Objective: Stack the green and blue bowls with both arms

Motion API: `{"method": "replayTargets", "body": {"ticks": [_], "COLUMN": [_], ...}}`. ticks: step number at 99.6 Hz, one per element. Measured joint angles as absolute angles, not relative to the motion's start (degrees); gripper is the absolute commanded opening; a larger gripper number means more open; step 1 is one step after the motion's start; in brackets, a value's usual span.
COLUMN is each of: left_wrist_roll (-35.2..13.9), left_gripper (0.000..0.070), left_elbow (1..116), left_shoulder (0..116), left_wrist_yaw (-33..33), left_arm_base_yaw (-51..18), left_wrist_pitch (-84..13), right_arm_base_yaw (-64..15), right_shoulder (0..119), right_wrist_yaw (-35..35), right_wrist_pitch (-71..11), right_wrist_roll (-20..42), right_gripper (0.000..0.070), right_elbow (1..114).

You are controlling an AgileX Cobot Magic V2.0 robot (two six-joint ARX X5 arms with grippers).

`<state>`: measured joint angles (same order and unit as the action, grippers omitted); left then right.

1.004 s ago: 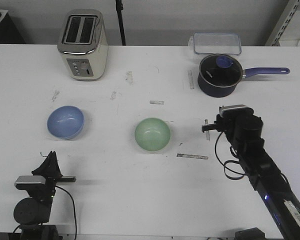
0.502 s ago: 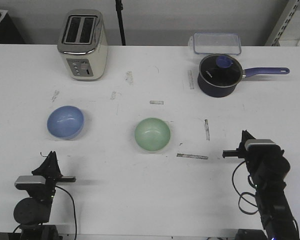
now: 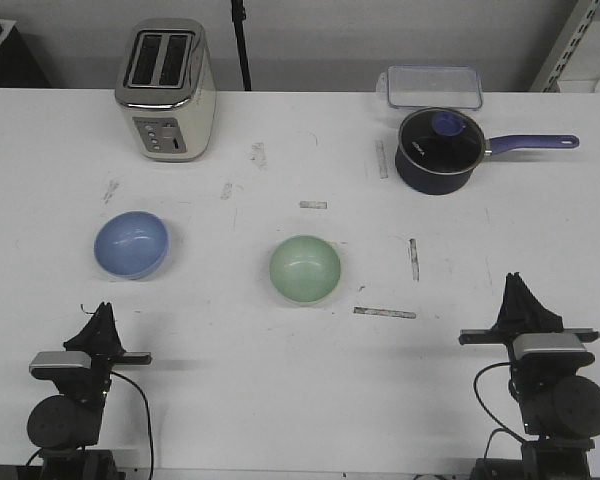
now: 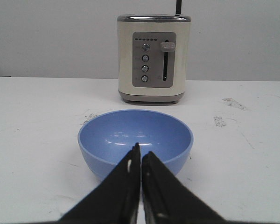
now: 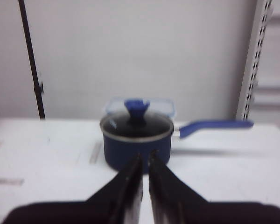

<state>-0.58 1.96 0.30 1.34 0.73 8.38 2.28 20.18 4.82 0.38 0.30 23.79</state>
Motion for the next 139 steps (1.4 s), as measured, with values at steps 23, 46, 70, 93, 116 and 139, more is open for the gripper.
{"method": "replayTargets", "body": {"ticks": [23,46,70,93,116,139], "left_wrist_roll": [-0.6,-0.6,1.6,8.3,8.7,-1.0], "left_gripper": [0.0001,0.0001,0.0001,0.0001,0.0001,0.0001], "left_elbow": [2.0,2.0,2.0,2.0,2.0,2.0], "left_shoulder": [0.3,0.3,0.3,0.3,0.3,0.3], "left_wrist_yaw": [1.3,1.3,1.4,1.4,1.4,1.5], "left_arm_base_yaw": [0.7,0.7,0.7,0.7,0.7,0.8], "left_wrist_pitch": [8.4,8.4,8.7,9.0,9.9,15.5], "right_arm_base_yaw": [2.3,2.3,2.3,2.3,2.3,2.3], "right_shoulder": [15.5,15.3,15.3,15.3,15.3,15.3], "right_wrist_yaw": [4.5,4.4,1.3,1.3,1.3,1.3], "right_wrist_pitch": [0.4,-1.0,-1.0,-1.0,-1.0,-0.6], "right_wrist_roll": [0.3,0.3,0.3,0.3,0.3,0.3], "right_gripper": [0.0019,0.0015,0.0015,0.0015,0.0015,0.0015], "right_elbow": [23.8,23.8,23.8,23.8,23.8,23.8]}}
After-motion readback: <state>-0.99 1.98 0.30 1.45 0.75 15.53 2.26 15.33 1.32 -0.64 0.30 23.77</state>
